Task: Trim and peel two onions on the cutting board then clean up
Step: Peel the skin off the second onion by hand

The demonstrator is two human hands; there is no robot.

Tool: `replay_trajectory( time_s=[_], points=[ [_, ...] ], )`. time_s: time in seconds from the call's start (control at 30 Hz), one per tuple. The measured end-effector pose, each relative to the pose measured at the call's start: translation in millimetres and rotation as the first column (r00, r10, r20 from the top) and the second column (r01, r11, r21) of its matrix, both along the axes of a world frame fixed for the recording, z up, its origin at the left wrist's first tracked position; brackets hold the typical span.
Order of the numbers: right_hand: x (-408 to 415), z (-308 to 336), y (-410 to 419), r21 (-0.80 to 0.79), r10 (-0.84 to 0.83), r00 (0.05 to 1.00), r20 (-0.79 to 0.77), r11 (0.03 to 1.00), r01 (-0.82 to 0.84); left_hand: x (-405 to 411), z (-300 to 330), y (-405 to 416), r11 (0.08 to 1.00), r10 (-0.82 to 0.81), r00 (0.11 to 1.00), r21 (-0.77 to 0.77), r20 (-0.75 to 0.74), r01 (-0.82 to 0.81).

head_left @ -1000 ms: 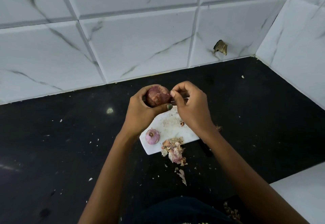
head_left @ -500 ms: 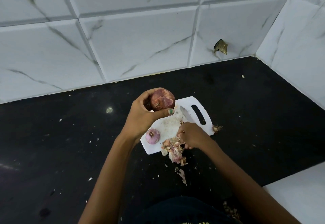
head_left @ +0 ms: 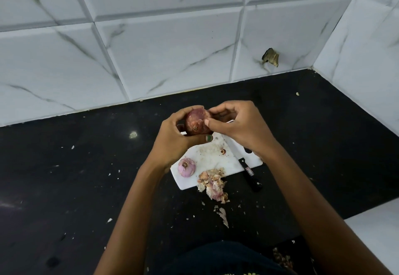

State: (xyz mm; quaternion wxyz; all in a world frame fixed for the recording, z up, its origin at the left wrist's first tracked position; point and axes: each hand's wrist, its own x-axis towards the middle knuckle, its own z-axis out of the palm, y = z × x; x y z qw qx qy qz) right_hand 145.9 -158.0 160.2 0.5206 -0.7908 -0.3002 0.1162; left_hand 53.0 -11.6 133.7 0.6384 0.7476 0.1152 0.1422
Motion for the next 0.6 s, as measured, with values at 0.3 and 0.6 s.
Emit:
replay_trajectory(
  time_s=[0.3, 0.6],
  points=[
    [-3.2, -2.5, -2.4, -0.025, -0.004, 0.999, 0.045, 1.000, 0.005, -2.7, -7.9, 4.8, 0.998, -0.061, 0.997, 0.016, -0.055, 0.062],
    [-2.7, -4.6, -7.5, 0.064, 0.066, 0.984, -0.165, 0.996, -0.056, -0.7, -5.5, 6.2, 0.999, -0.031, 0.999, 0.017, -0.024, 0.032]
  ],
)
